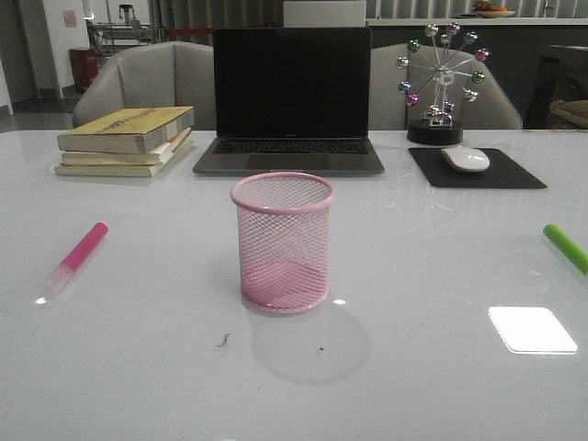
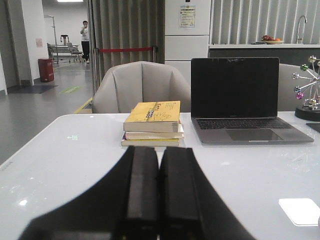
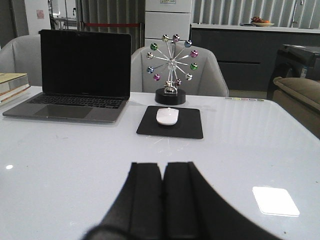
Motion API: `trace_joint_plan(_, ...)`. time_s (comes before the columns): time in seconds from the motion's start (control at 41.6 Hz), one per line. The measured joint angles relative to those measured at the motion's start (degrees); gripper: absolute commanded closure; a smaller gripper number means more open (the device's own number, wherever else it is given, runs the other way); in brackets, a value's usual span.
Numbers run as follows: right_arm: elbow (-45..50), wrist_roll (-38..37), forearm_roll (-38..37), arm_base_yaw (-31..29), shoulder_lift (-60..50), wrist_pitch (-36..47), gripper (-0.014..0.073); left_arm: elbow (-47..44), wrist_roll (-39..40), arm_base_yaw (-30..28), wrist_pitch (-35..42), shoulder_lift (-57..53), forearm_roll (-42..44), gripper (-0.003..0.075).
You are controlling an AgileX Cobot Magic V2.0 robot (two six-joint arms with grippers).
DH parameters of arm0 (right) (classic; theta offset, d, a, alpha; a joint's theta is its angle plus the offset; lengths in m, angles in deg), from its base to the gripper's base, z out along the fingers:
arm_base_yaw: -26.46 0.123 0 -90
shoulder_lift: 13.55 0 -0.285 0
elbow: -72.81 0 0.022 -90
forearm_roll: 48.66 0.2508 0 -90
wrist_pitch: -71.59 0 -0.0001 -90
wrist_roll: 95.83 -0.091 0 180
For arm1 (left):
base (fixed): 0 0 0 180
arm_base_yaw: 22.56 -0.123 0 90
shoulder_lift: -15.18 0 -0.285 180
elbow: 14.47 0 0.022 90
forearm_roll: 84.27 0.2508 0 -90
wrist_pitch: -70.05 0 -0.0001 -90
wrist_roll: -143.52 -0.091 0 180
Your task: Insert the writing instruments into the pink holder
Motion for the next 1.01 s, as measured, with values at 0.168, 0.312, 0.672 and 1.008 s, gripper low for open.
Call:
trace_joint_plan(0.168, 0.0, 0.0, 0.0, 0.0, 0.0, 0.0, 0.0557, 0.0, 0.0, 0.0, 0.0, 0.0, 0.0, 0.0623)
trace_joint_plan(0.312, 0.0, 0.0, 0.0, 0.0, 0.0, 0.0, 0.0557, 0.0, 0.0, 0.0, 0.0, 0.0, 0.0, 0.0623)
trace_joint_plan(0.672, 0.0, 0.0, 0.0, 0.0, 0.0, 0.52, 0.0557, 0.0, 0.0, 0.0, 0.0, 0.0, 0.0, 0.0623)
trace_joint_plan(1.008, -4.55, 0.0, 0.0, 0.0, 0.0, 0.07, 0.0557, 2.53, 0.0, 0.0, 2.32, 0.0, 0.0, 0.0623)
